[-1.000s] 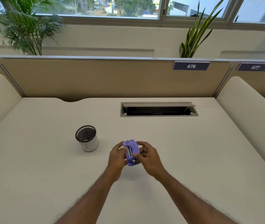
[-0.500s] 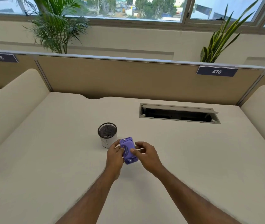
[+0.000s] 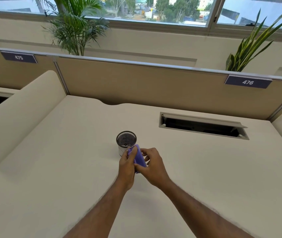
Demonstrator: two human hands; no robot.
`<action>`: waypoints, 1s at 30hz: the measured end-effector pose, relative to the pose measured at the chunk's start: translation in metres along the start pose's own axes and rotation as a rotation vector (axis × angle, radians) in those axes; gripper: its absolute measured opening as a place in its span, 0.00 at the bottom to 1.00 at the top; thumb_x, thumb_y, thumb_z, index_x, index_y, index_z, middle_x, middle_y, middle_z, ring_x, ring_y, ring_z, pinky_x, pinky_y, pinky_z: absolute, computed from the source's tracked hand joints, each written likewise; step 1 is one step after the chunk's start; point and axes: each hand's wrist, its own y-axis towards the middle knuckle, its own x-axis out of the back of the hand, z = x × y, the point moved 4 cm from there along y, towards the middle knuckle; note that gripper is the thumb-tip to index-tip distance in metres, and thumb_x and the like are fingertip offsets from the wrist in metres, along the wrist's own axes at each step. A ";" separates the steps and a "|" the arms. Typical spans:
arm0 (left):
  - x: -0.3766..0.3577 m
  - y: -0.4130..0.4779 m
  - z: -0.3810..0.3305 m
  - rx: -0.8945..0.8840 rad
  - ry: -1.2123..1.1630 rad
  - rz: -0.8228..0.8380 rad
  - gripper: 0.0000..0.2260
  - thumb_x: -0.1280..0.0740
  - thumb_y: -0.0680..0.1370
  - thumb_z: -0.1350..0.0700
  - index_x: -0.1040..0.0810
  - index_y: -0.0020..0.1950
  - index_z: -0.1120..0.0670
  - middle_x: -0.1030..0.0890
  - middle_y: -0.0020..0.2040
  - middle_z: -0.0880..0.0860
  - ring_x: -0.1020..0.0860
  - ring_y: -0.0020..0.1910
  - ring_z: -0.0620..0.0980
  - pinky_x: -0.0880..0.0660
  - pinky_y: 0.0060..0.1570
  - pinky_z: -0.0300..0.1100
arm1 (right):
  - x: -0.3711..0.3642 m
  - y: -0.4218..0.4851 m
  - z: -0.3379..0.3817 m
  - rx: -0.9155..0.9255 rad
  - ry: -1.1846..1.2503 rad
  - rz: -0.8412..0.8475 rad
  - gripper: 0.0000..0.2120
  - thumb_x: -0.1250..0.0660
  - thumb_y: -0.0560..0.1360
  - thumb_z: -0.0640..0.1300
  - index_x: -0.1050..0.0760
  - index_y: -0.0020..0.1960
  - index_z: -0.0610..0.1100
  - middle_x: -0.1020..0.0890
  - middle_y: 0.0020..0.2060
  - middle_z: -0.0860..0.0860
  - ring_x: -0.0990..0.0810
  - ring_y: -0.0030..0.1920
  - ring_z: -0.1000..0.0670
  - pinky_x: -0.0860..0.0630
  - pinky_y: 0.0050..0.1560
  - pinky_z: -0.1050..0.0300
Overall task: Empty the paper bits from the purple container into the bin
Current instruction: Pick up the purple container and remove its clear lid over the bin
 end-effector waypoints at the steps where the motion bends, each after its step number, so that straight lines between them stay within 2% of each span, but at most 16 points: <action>1: 0.000 0.000 0.000 -0.004 -0.010 -0.012 0.21 0.36 0.79 0.47 0.27 0.69 0.53 0.22 0.64 0.59 0.23 0.62 0.60 0.20 0.50 0.53 | -0.001 0.000 0.002 0.020 -0.009 0.013 0.23 0.25 0.68 0.46 0.25 0.61 0.52 0.25 0.52 0.53 0.24 0.46 0.58 0.27 0.41 0.73; 4: 0.002 0.000 0.001 0.034 -0.088 -0.032 0.17 0.39 0.81 0.48 0.22 0.65 0.55 0.19 0.59 0.57 0.21 0.60 0.56 0.21 0.49 0.52 | -0.003 -0.001 0.007 0.083 0.007 0.077 0.22 0.27 0.69 0.42 0.25 0.62 0.51 0.24 0.52 0.51 0.24 0.48 0.62 0.29 0.45 0.74; 6: 0.006 0.000 0.001 0.074 -0.180 -0.020 0.17 0.40 0.82 0.48 0.20 0.61 0.57 0.17 0.56 0.57 0.18 0.56 0.54 0.19 0.48 0.50 | -0.005 -0.001 0.011 0.125 0.008 0.117 0.23 0.27 0.69 0.41 0.24 0.62 0.50 0.23 0.53 0.51 0.24 0.49 0.61 0.28 0.47 0.71; 8: 0.011 -0.002 0.000 0.122 -0.322 0.007 0.19 0.43 0.83 0.48 0.21 0.62 0.59 0.17 0.55 0.58 0.16 0.50 0.53 0.18 0.41 0.46 | -0.006 -0.002 0.014 0.167 -0.003 0.144 0.23 0.26 0.69 0.42 0.25 0.63 0.47 0.23 0.56 0.52 0.24 0.53 0.58 0.27 0.50 0.67; 9: 0.013 -0.002 -0.001 0.141 -0.377 0.018 0.21 0.44 0.83 0.47 0.23 0.65 0.59 0.17 0.56 0.59 0.16 0.50 0.53 0.18 0.40 0.45 | -0.006 -0.002 0.015 0.199 -0.025 0.154 0.23 0.25 0.70 0.43 0.24 0.64 0.46 0.23 0.58 0.52 0.24 0.56 0.57 0.26 0.53 0.65; 11: 0.018 -0.001 -0.004 0.150 -0.428 0.041 0.25 0.46 0.82 0.43 0.26 0.68 0.60 0.19 0.59 0.60 0.18 0.54 0.54 0.19 0.48 0.46 | -0.006 -0.002 0.019 0.272 -0.092 0.164 0.23 0.26 0.70 0.47 0.24 0.63 0.45 0.23 0.60 0.53 0.26 0.61 0.56 0.27 0.59 0.63; 13: 0.022 0.000 -0.006 0.146 -0.427 0.058 0.29 0.47 0.80 0.37 0.25 0.67 0.58 0.19 0.59 0.60 0.19 0.55 0.55 0.23 0.54 0.48 | -0.006 -0.003 0.024 0.332 -0.138 0.163 0.23 0.26 0.70 0.51 0.23 0.62 0.45 0.22 0.61 0.52 0.27 0.63 0.56 0.29 0.62 0.63; 17: 0.029 0.005 -0.010 0.143 -0.480 0.096 0.33 0.47 0.78 0.33 0.24 0.63 0.60 0.15 0.51 0.58 0.15 0.49 0.53 0.18 0.45 0.44 | -0.008 -0.004 0.029 0.419 -0.179 0.141 0.23 0.25 0.69 0.53 0.21 0.59 0.43 0.20 0.58 0.50 0.26 0.61 0.54 0.30 0.63 0.63; 20: 0.033 0.009 -0.013 0.125 -0.557 0.103 0.33 0.46 0.78 0.34 0.26 0.65 0.61 0.17 0.52 0.60 0.15 0.48 0.54 0.18 0.47 0.45 | -0.010 -0.001 0.030 0.448 -0.205 0.124 0.21 0.24 0.69 0.51 0.20 0.58 0.43 0.18 0.57 0.49 0.25 0.61 0.53 0.28 0.63 0.59; 24: 0.035 0.016 -0.016 0.127 -0.568 0.102 0.32 0.44 0.77 0.34 0.23 0.60 0.62 0.16 0.52 0.61 0.16 0.47 0.54 0.19 0.50 0.45 | -0.013 0.006 0.036 0.492 -0.225 0.106 0.19 0.24 0.68 0.51 0.18 0.54 0.42 0.17 0.54 0.48 0.23 0.58 0.53 0.25 0.60 0.55; 30: 0.035 0.027 -0.024 0.120 -0.657 0.088 0.35 0.43 0.74 0.29 0.21 0.53 0.61 0.15 0.43 0.57 0.16 0.39 0.52 0.18 0.40 0.42 | -0.022 0.016 0.048 0.588 -0.285 0.101 0.17 0.22 0.67 0.49 0.17 0.51 0.40 0.16 0.51 0.47 0.20 0.56 0.48 0.23 0.56 0.53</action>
